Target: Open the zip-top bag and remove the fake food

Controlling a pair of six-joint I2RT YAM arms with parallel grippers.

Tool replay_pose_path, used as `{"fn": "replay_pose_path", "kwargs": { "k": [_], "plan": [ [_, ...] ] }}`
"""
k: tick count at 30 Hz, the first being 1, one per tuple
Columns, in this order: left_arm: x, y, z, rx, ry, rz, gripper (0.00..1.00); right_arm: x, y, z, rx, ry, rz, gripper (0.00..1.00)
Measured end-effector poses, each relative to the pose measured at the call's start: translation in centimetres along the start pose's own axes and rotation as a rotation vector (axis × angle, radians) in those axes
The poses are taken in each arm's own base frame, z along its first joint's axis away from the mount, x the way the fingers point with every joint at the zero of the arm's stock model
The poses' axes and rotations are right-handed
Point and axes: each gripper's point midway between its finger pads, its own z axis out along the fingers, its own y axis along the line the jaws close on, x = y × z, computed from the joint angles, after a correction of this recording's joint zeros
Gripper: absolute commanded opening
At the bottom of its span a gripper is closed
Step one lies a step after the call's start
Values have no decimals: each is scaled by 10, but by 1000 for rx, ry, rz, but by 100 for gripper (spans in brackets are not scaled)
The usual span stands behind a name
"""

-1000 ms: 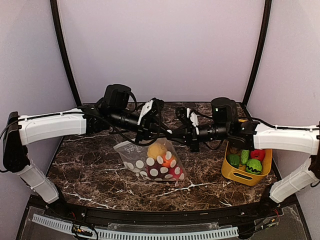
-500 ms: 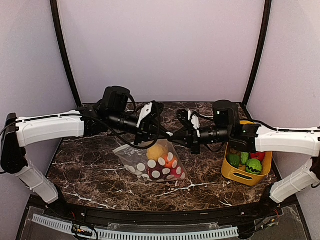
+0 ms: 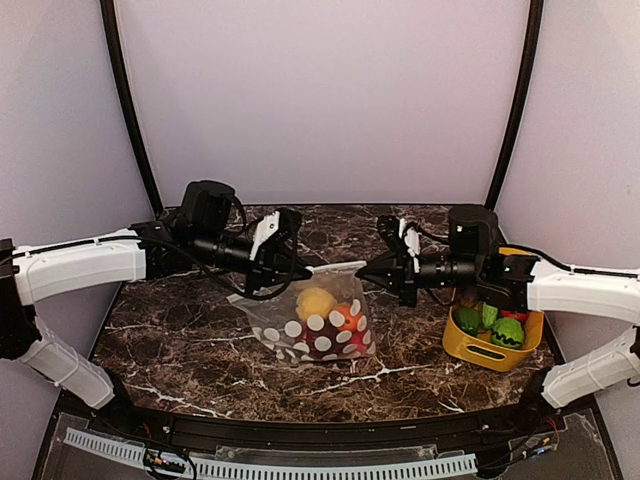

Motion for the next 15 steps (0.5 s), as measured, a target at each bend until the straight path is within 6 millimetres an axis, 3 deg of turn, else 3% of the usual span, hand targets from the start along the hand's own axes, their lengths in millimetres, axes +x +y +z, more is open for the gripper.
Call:
{"fn": "replay_pose_path", "kwargs": {
  "k": [15],
  "plan": [
    [33, 7, -32, -122, 94, -61, 1, 12, -23, -32, 112, -14, 50, 0]
  ]
}}
